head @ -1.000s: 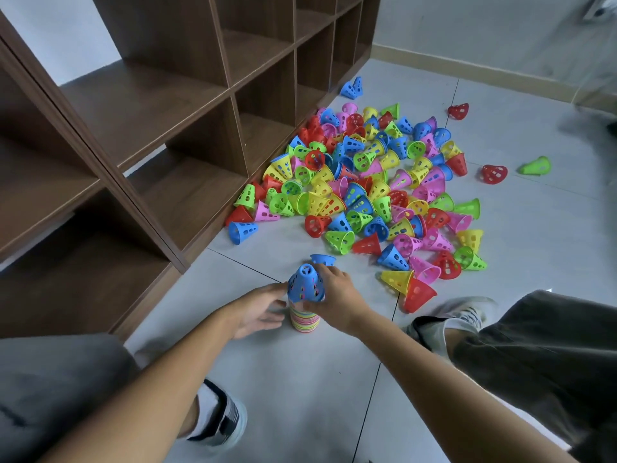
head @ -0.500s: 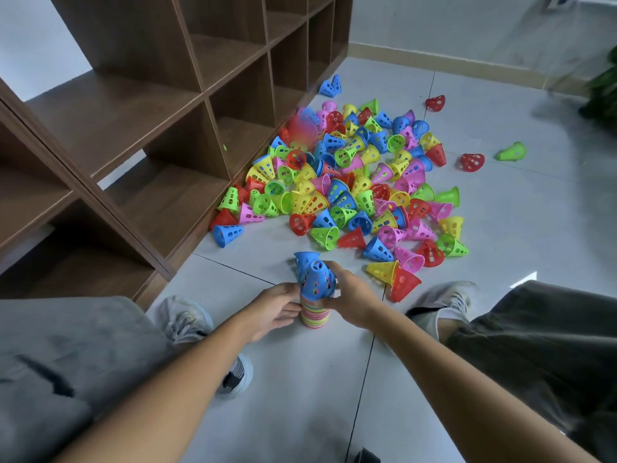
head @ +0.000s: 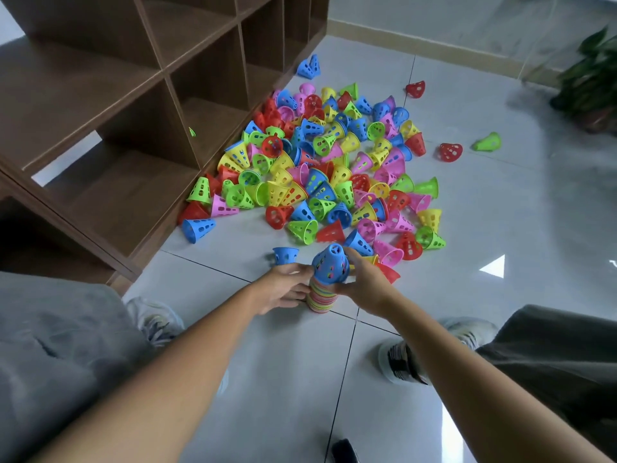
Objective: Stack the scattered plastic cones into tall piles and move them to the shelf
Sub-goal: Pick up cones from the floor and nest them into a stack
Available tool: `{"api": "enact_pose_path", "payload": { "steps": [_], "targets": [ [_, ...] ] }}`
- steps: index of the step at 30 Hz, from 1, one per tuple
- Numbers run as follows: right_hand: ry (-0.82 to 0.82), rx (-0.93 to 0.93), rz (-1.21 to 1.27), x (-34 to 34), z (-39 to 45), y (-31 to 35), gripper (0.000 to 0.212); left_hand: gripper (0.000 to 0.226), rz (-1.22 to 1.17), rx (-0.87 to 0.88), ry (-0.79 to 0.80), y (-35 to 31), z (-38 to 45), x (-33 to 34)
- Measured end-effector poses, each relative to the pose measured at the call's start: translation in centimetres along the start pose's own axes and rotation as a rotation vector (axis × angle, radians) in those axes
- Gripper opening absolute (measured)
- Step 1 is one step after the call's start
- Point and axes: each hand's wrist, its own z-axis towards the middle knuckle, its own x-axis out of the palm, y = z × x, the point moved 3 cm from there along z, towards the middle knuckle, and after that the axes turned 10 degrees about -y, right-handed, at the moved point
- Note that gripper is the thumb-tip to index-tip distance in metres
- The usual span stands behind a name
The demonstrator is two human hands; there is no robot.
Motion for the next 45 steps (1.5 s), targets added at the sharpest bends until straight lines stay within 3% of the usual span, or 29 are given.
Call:
{"api": "enact_pose_path", "payload": {
  "steps": [4,7,12,15,21,30,37,45],
  "targets": [
    [0.128,0.038,-0.055,-1.2,1.1,-1.2,0.088,0.050,0.177,-0.028,0.038,-0.8,1.3,-2.7],
    [0.173,0.101,-0.111,-1.9,1.7,-3.0,0.095,0.031,0.307,-0.008,-0.069,-1.5,2.8,-3.8],
    [-0.062,0.252,-0.227,-3.1,2.9,-7.0,0.074,0.018,0.349,0.116,-0.309,-1.6,6.6,-4.2],
    [-0.172,0.309,-0.322,-3.6,3.5,-9.2,0.065,0.023,0.588,0.246,-0.399,-1.6,8.3,-4.6],
    [-0.193,0.395,-0.314,-3.2,4.7,-12.1,0.053,0.033,0.736,0.384,-0.441,-3.0,10.1,-4.4],
    [-0.178,0.506,-0.297,-2.1,7.9,-14.1,0.036,0.037,0.929,0.315,-0.386,-1.5,12.9,-5.1],
    [-0.177,0.539,-0.297,-2.0,9.3,-13.6,0.016,0.005,0.883,0.231,-0.459,-1.1,12.9,-5.2],
    [-0.206,0.531,-0.302,-1.7,8.7,-13.4,0.013,0.007,0.621,0.263,-0.547,-4.0,10.5,-5.8]
  ]
}}
